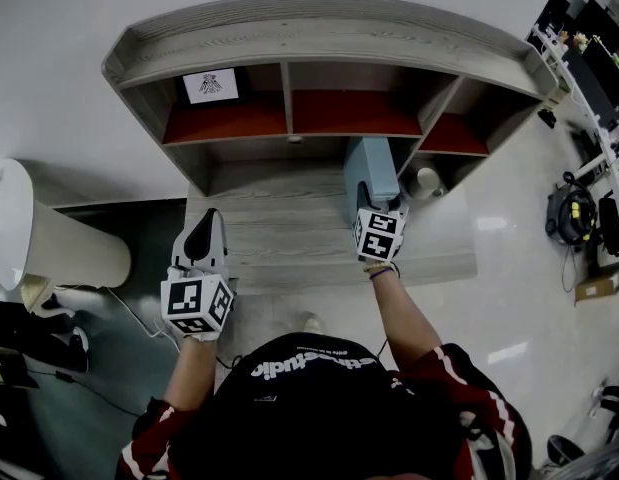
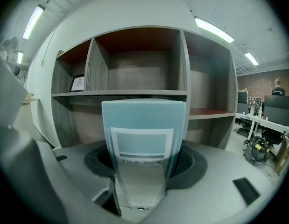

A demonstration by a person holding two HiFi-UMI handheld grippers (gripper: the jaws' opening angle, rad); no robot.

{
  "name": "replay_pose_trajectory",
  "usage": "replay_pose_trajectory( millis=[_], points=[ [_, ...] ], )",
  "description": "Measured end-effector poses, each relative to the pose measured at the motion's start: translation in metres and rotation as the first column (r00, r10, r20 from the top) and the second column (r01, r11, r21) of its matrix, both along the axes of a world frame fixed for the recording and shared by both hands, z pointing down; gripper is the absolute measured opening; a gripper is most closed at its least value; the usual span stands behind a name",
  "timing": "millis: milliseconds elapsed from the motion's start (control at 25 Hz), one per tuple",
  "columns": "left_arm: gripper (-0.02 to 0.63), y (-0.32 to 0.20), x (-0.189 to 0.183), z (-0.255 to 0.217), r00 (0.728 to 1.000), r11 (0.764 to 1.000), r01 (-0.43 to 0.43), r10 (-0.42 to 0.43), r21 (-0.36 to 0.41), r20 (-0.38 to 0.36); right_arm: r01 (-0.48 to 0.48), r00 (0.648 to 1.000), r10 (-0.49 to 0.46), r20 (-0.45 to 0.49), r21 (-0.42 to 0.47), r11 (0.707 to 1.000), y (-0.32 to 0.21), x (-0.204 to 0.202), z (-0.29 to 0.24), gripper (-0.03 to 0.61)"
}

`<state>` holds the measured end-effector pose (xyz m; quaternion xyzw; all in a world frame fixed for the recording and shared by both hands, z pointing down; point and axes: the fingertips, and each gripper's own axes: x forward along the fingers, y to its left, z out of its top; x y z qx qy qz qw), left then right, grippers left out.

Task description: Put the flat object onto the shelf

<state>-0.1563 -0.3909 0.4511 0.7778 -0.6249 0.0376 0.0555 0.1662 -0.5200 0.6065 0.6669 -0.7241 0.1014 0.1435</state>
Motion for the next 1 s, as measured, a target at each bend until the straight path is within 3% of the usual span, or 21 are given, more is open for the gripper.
replay_pose_trajectory(
  millis=[560,680,1000],
  points=[
    [0.006,0.007,-0.008,0.001,1.000,1.000,0.031,-0.031,-0.005,-0.003,-0.034,0.999,0.034,0.003,-0.022,0.999,-0.009,-0.008,0.000,0.293],
    [0.006,0.011,-0.013,0.001,0.999,0.999,0.045,-0.045,-0.003,-0.003,-0.018,1.000,0.018,-0.001,-0.016,1.000,-0.010,-0.009,-0.001,0.337],
    [0.006,0.022,-0.010,-0.004,0.999,0.999,0.045,-0.045,0.008,-0.008,0.027,1.000,-0.027,0.014,-0.015,1.000,-0.001,-0.014,-0.005,0.344]
  ],
)
